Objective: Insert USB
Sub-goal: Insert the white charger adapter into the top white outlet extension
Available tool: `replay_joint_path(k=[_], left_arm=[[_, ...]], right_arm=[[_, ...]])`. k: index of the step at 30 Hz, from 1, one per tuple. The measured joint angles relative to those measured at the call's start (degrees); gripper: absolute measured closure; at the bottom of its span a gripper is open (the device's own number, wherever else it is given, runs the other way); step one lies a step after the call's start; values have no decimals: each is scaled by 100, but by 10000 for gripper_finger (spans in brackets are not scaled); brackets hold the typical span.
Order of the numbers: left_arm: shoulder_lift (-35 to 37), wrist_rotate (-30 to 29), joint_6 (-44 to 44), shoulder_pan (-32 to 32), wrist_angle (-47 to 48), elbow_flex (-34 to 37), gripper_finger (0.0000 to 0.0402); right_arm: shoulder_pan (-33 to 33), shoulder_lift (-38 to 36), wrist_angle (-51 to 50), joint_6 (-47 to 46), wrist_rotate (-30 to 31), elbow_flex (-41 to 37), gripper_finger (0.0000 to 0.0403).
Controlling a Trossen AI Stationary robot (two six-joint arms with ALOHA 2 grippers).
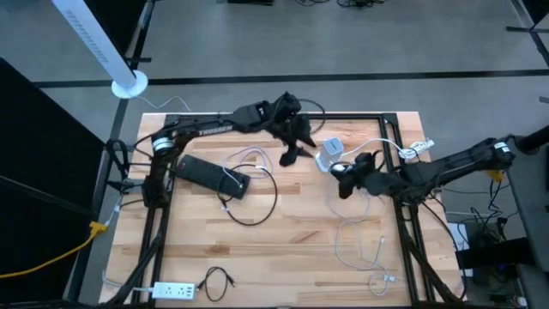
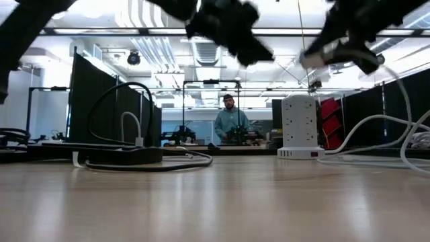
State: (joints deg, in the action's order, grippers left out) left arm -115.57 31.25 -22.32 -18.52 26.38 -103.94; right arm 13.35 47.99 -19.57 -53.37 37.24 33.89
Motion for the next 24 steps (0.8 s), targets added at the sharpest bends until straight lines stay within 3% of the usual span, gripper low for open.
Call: replay_joint_path(k=[6,11,13,17,24], left_arm=[[595,-1171,-379,861,75,33,289],[1087,-2205,-589,1302,-340,29,292],[1141,-2443,-679,1364,-651,29,281],[1148,-2380,-647,1482,-1162,29,243],[1072,-2169,-596,1683,-1738,22,148]], right_arm=[[27,-838,17,-711,-702,507,258],[21,-1361,103,-1478,-1332,672,258],[21,-1434,319,-1457,-1737,703,258],[22,-1408,872,-997,-2404,797,258],[24,-1387,895,-755,-2579,993,258]])
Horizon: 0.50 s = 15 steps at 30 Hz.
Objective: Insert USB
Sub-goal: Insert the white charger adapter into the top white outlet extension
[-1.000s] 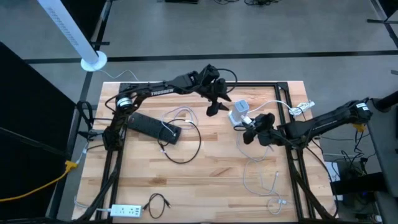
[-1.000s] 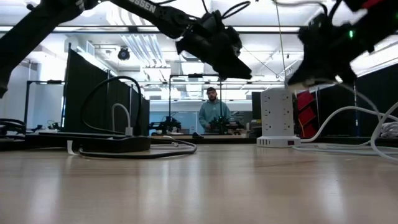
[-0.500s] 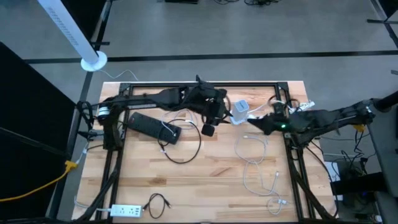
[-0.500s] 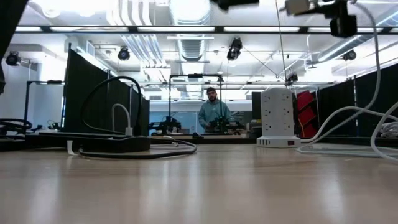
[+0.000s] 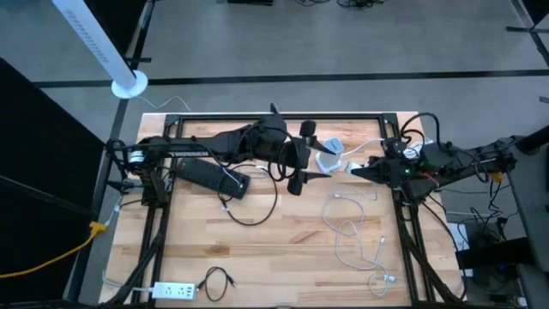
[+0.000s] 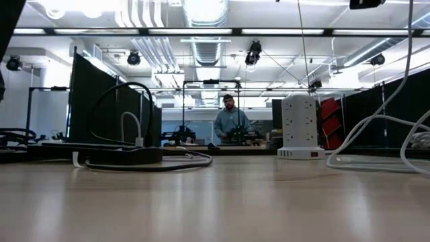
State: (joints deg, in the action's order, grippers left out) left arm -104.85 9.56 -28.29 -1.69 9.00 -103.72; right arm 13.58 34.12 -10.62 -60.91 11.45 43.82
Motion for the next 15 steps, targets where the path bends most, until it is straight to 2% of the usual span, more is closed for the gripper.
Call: replay_joint_path(k=[7,15], left_arm=[[-273,2,-70,19,-752,0,88],[-344,232,167,150,-852,-7,87]], right_arm=[[-9,306,285,3,-666,12,258],[-347,470,606,47,-1132,6,258]])
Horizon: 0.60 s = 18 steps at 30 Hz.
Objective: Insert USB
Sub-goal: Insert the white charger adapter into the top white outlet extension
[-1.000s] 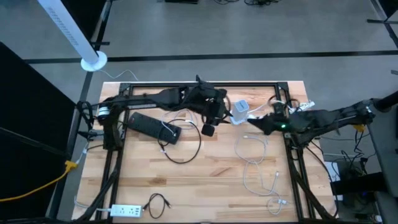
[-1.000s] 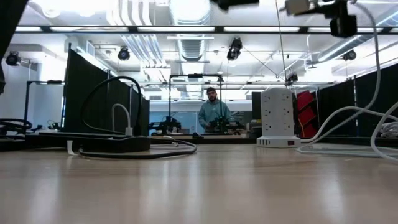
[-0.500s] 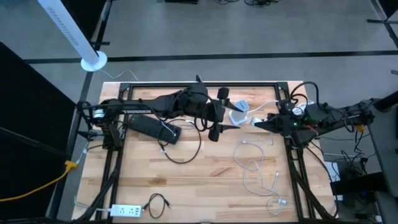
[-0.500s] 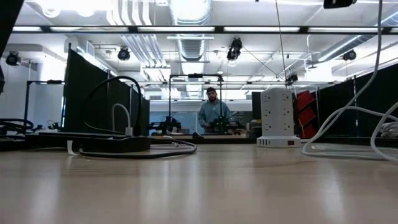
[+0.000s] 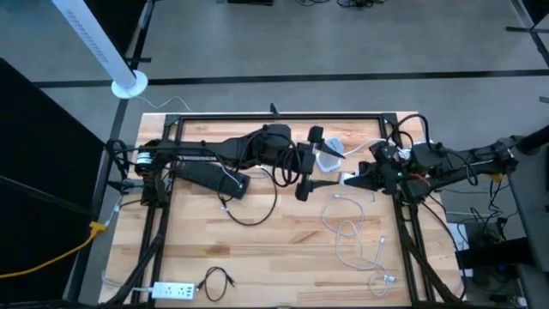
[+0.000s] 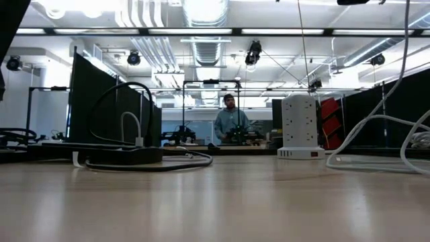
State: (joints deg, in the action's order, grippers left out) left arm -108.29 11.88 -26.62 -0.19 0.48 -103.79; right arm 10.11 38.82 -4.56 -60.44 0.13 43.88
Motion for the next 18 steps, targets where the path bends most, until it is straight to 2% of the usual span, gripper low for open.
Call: replay_joint_path(k=[9,18], left_arm=[[-4,88,-32,143,185,-2,88],[67,-358,-95,133,511,-2,88]], right_arm=[[-146,193,224,-121,47,0,258],[-145,155,347,-107,157,105,258]])
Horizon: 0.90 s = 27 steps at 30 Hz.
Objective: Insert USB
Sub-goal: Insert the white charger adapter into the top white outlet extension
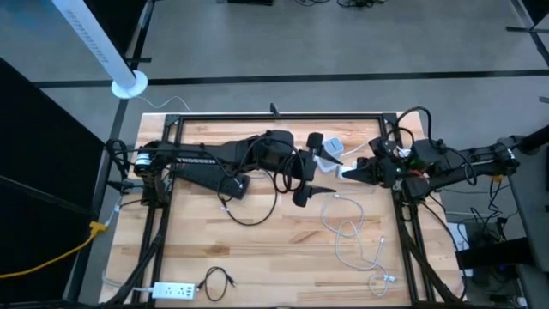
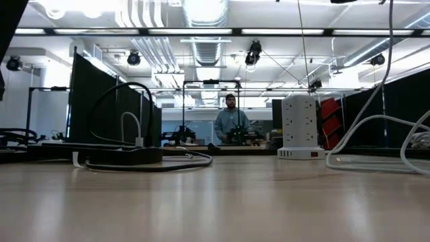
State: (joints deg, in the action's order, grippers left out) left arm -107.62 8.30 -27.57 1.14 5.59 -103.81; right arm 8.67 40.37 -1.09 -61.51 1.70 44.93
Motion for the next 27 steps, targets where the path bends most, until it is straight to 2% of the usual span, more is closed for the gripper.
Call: replay_joint_path(k=[9,23,25,27], left_arm=[[95,-272,-24,25,101,-7,88],[95,-477,-136,169,-399,-7,90],[95,-475,-136,176,-321,-7,100],[95,-462,-136,180,-245,-7,130]], right_arm=[[0,70,30,2,279,97,258],[2,469,23,-49,125,275,258],[2,473,68,-84,126,278,258],[2,475,62,-137,128,282,258]])
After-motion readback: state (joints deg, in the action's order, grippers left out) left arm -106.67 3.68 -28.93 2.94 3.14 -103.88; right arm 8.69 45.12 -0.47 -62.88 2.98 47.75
